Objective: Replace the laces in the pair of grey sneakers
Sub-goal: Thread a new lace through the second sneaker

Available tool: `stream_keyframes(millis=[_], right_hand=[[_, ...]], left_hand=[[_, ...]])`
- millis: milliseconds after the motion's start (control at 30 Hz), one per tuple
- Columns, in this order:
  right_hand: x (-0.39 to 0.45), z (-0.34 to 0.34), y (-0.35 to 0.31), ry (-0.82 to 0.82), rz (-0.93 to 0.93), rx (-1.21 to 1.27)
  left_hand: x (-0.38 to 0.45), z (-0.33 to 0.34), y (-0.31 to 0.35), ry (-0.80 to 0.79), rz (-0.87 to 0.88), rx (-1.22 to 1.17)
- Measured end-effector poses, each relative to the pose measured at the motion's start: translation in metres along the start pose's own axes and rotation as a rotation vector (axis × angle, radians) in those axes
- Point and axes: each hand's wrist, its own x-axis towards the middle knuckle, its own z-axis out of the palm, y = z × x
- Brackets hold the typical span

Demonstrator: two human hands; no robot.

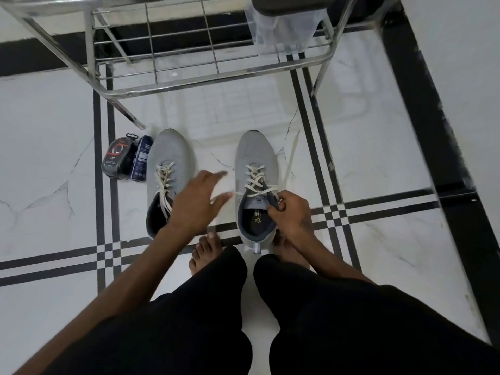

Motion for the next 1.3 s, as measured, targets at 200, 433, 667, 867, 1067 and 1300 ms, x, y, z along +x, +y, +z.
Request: stream_keyframes(millis=[200,433,667,867,1067,1300], right_hand=[[0.003,-0.006,0.001,-0.016,0.03,-0.051],[-0.002,-0.011,-0.006,-0.027,0.074,-0.049],[-0.009,-0.047,-0.021,-0.109,-0.044,-0.237],[-0.01,-0.136,-0.096,-0.244,-0.158,-0.385],[-0.033,-0.198,-0.168,-0.25,-0.298,-0.396],[-0.047,-0.224,-0.202,0.011,-0.537,-0.388]], left_hand=[[0.001,-0.01,0.002,-0.277,-0.018,0.156],[-0.021,-0.056,-0.025,0.151,-0.144,0.122],[-0.018,-0.083,0.006,-0.009,0.021,-0.101],[-0.012,-0.15,0.036,-0.031,0.179,-0.032],[-0.008,-0.201,0.082,0.232,0.242,-0.271],[-0.005,-0.198,0.118,0.274,0.197,-0.533]])
